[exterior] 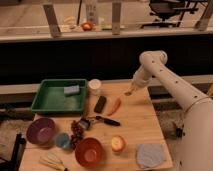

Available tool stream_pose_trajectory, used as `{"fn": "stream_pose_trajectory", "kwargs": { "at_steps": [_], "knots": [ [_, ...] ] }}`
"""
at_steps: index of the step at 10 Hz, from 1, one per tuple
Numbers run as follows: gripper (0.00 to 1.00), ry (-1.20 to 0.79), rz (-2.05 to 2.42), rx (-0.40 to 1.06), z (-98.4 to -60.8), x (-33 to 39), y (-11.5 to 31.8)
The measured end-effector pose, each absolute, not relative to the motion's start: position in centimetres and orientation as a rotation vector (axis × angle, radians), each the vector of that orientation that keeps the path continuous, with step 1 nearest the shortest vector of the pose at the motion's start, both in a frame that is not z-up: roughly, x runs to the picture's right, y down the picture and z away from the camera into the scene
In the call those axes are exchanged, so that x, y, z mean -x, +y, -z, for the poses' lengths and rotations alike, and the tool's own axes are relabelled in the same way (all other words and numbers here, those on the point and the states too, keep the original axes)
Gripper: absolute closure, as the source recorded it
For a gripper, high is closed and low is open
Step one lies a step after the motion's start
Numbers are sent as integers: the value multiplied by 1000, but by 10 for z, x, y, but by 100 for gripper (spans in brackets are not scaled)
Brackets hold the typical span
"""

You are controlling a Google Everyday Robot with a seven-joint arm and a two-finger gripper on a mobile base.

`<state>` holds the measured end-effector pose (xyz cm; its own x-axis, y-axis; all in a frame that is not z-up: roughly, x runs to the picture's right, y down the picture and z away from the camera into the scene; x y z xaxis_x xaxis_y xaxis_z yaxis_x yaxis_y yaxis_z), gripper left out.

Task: Place fork in table surface

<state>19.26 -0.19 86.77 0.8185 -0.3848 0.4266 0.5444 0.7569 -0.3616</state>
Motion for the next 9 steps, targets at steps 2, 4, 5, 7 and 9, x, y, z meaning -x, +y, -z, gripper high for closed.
{"fn": "stream_pose_trajectory", "kwargs": {
  "at_steps": [2, 4, 5, 7, 9],
  "knots": [
    [98, -345, 540, 494, -859, -195, 7],
    [98, -353, 560, 500, -853, -194, 17],
    [98, -356, 564, 504, -852, -194, 21],
    [98, -370, 576, 513, -851, -188, 30],
    [98, -380, 583, 522, -850, -186, 40]
  ]
}}
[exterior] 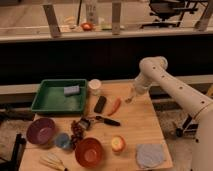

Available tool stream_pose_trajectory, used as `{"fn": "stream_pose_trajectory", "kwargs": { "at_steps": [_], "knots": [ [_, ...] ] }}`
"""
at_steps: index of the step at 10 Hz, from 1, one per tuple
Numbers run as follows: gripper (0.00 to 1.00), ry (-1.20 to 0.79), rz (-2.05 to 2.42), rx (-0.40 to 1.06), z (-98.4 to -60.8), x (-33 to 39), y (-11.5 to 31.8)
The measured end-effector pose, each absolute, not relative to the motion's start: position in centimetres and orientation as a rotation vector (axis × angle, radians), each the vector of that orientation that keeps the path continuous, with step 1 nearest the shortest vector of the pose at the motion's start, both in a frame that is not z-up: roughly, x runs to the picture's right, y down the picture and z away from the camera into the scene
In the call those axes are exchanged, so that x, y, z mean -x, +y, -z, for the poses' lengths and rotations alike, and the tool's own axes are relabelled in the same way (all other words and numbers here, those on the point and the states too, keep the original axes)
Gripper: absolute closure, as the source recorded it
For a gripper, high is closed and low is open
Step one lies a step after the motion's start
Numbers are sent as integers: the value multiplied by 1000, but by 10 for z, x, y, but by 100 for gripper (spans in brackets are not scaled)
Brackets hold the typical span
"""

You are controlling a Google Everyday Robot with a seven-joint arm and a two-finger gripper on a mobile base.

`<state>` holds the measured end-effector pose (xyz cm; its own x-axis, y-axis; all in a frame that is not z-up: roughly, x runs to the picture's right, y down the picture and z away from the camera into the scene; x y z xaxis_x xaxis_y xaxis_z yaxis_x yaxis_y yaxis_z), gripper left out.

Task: Place fork in table surface

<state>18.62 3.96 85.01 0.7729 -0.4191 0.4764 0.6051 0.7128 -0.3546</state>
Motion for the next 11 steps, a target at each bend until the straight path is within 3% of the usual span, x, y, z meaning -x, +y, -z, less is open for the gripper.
{"fn": "stream_pose_trajectory", "kwargs": {
  "at_steps": [11],
  "knots": [
    [98, -454, 575, 629, -880, -175, 109]
  ]
}}
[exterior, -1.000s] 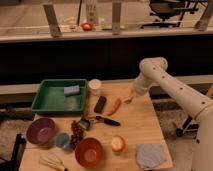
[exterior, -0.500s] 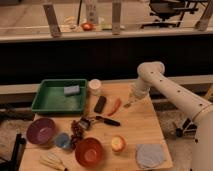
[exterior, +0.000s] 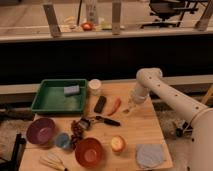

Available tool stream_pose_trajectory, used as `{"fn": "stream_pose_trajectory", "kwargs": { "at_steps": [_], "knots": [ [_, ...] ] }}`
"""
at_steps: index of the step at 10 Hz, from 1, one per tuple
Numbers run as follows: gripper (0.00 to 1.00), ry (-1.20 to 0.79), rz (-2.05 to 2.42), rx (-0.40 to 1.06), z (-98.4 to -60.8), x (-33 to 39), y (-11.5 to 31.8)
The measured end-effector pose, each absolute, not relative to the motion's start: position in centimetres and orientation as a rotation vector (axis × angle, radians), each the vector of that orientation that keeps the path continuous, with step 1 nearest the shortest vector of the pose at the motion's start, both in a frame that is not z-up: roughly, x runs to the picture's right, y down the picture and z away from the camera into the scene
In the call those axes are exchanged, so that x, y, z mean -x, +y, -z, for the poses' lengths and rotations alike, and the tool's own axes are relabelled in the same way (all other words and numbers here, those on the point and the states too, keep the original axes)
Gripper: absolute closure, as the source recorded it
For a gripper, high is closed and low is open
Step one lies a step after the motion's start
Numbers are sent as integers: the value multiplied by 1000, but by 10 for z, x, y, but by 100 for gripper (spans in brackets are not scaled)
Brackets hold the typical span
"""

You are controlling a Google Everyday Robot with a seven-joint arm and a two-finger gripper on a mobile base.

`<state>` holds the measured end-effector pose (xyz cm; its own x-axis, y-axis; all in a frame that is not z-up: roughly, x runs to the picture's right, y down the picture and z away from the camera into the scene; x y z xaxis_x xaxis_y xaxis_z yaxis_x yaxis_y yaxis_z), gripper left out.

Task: Place fork in table surface

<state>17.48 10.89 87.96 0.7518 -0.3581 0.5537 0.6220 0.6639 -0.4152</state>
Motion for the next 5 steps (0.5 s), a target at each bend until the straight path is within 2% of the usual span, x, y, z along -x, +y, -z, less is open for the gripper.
{"fn": "stream_pose_trajectory", "kwargs": {
  "at_steps": [5],
  "knots": [
    [98, -474, 550, 674, -887, -179, 134]
  ]
}}
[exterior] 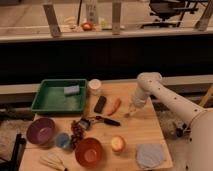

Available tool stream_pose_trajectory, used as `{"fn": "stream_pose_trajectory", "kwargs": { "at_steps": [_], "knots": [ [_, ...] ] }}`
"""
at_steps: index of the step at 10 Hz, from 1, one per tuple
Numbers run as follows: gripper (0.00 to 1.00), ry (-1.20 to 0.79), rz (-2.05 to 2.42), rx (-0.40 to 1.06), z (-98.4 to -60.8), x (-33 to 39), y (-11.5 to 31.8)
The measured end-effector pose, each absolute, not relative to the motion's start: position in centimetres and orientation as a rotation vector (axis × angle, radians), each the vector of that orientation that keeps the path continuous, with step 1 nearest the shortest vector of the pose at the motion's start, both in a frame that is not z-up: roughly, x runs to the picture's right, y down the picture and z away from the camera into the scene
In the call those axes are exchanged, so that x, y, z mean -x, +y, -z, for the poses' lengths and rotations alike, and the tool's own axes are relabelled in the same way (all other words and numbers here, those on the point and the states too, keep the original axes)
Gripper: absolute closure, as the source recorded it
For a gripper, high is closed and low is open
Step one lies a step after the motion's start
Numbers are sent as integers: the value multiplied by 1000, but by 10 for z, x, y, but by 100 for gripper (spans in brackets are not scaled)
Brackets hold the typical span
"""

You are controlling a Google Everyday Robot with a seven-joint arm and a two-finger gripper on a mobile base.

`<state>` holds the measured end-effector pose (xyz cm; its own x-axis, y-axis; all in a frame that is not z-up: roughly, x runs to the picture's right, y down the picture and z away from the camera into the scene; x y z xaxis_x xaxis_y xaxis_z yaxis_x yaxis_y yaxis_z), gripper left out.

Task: Place fork in table surface

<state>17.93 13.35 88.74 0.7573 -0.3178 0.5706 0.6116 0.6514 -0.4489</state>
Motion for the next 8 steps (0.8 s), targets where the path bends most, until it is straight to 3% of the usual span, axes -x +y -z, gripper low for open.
{"fn": "stream_pose_trajectory", "kwargs": {
  "at_steps": [2, 3, 8],
  "knots": [
    [96, -478, 545, 683, -888, -181, 140],
    [90, -478, 542, 687, -888, -182, 142],
    [41, -465, 516, 708, -890, -184, 149]
  ]
}}
